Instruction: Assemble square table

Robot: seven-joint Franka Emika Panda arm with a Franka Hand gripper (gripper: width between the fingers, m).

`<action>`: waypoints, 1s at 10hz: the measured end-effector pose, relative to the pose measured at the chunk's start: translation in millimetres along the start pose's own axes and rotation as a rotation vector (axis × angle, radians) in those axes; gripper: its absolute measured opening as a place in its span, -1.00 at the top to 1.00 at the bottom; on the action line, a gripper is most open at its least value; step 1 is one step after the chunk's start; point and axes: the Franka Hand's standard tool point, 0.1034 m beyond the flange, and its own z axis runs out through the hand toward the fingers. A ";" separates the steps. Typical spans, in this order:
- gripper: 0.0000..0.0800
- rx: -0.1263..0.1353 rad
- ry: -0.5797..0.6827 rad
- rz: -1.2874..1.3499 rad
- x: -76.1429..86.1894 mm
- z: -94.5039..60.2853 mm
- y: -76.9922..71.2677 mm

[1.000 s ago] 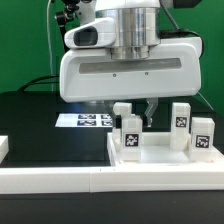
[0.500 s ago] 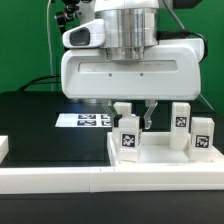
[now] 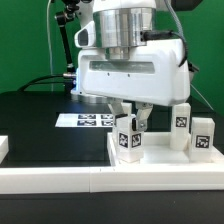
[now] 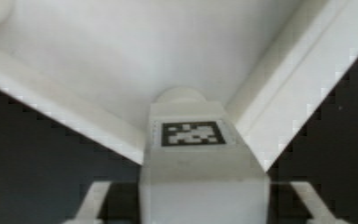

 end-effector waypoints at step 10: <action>0.09 0.013 -0.022 0.496 -1.7 1.0 -0.9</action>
Offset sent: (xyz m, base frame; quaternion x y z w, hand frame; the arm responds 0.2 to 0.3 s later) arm 0.0004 -0.0011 -0.0006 0.0035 -0.0026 0.1880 0.9822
